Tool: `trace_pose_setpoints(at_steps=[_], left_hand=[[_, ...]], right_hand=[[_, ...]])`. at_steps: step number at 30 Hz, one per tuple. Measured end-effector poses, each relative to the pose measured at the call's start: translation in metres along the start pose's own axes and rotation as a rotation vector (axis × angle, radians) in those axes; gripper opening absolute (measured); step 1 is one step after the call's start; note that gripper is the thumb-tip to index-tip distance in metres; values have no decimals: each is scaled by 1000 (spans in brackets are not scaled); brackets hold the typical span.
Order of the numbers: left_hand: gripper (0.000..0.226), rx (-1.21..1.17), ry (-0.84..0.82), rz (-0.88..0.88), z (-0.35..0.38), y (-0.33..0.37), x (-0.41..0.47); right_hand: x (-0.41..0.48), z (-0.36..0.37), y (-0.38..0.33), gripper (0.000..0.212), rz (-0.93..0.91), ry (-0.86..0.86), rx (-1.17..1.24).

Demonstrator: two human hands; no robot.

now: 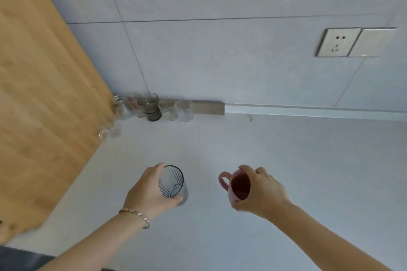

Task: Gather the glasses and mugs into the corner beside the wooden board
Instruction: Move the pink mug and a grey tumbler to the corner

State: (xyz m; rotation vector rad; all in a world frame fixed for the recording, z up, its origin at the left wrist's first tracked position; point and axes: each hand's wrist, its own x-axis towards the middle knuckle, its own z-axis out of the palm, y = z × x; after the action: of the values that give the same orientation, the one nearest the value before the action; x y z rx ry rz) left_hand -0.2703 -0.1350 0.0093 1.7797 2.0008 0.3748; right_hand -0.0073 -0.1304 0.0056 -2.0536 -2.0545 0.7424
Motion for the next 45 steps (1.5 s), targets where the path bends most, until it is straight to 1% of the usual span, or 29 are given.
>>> trace_pose_setpoints(at_steps=[4, 7, 9, 13, 16, 18, 22, 25, 28, 32, 34, 37, 38, 39, 40, 41, 43, 44, 45], left_hand=[[89, 15, -18, -60, -43, -85, 55], [89, 40, -39, -57, -69, -134, 104], [89, 57, -43, -33, -82, -155, 139], [85, 163, -63, 52, -98, -166, 209], [77, 310, -78, 151, -104, -161, 254], [73, 391, -93, 183, -105, -160, 279], [72, 428, -129, 187, -101, -169, 312], [73, 388, -138, 180, -97, -178, 328], [77, 307, -149, 169, -93, -186, 338], [80, 263, -127, 206, -87, -198, 339], [79, 250, -113, 213, -86, -202, 340], [79, 234, -102, 218, -84, -203, 340], [79, 224, -98, 217, -84, -203, 340], [79, 218, -94, 218, -83, -204, 339], [80, 213, -90, 220, -83, -204, 338], [80, 207, -86, 222, -83, -205, 338], [80, 196, -74, 229, -82, -207, 338], [80, 192, -66, 233, -81, -207, 337], [80, 188, -58, 235, -80, -208, 337]], right_hand=[[54, 33, -83, 85, -7, -65, 0], [89, 57, -136, 86, 20, -65, 25], [108, 72, -163, 84, 44, -50, 41], [131, 99, -198, 87, 115, -46, 78], [145, 115, -210, 86, 177, -60, 92], [156, 121, -215, 84, 220, -49, 97], [186, 130, -228, 86, 287, -42, 90], [215, 132, -244, 88, 297, -30, 88], [248, 133, -265, 88, 250, -55, 49], [287, 130, -288, 80, 114, -148, -82], [299, 125, -290, 73, -11, -192, -154], [307, 116, -285, 70, -291, -274, -267], [307, 113, -281, 73, -369, -290, -315], [306, 110, -277, 77, -408, -297, -344], [304, 108, -273, 84, -400, -300, -342], [301, 107, -270, 94, -354, -301, -309], [291, 109, -265, 120, -173, -284, -137], [286, 111, -265, 129, -59, -255, -19], [282, 115, -268, 132, 52, -220, 91]])
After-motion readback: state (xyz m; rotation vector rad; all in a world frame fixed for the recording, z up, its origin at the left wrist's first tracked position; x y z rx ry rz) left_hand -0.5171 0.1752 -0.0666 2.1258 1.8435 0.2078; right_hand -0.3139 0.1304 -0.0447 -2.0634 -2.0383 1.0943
